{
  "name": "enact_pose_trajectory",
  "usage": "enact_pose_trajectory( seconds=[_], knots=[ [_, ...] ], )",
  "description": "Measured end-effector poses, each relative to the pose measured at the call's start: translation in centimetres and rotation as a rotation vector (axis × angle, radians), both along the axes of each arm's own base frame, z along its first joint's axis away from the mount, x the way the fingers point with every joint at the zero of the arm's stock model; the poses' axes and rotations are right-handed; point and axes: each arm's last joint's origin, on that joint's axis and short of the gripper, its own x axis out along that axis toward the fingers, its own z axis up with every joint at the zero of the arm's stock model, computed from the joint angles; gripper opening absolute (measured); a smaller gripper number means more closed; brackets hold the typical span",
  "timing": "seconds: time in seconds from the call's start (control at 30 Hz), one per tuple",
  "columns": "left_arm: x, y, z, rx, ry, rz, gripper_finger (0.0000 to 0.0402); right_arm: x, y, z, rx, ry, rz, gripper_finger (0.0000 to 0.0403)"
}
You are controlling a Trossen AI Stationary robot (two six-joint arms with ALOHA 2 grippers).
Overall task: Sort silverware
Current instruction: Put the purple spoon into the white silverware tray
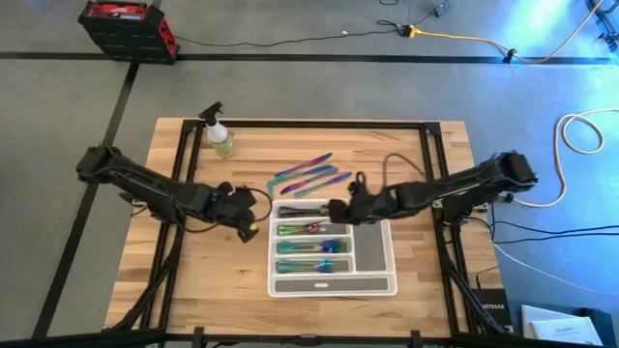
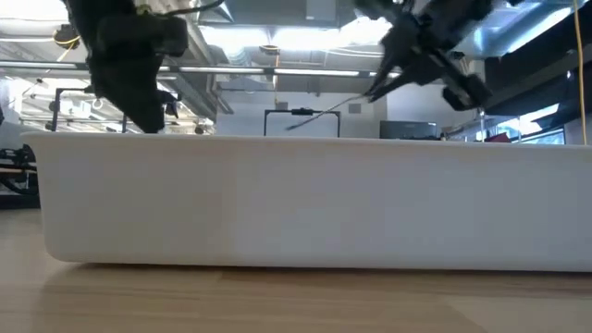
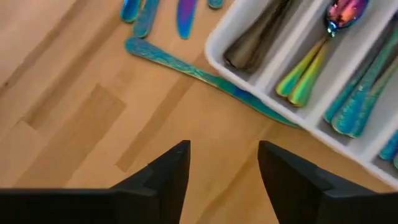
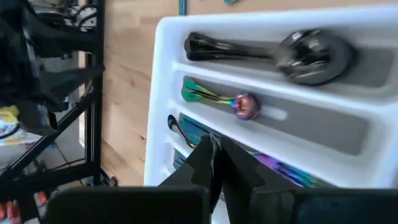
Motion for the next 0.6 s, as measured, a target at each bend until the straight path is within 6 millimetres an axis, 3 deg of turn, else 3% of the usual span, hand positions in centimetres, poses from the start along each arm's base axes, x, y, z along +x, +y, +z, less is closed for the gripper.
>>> enact_pose_trajectory(
  seconds=[0.23, 0.37, 0.6],
  knots=[
    [-2.3, 2.8, 0.0, 0.095, -0.029, -0.147, 0.017, 5.7, 1.0, -0.3, 0.004, 0.169, -0.068, 0.0],
    [-3.6, 4.5, 0.2, 0.066, -0.116, -0.205, 0.017, 8.5, 1.5, -0.4, 0.022, 0.201, -0.116, 0.0],
    [-5.9, 6.4, -0.2, 0.023, -0.217, -0.244, 0.017, 11.5, 2.1, -1.4, 0.059, 0.219, -0.215, 0.0]
  ],
)
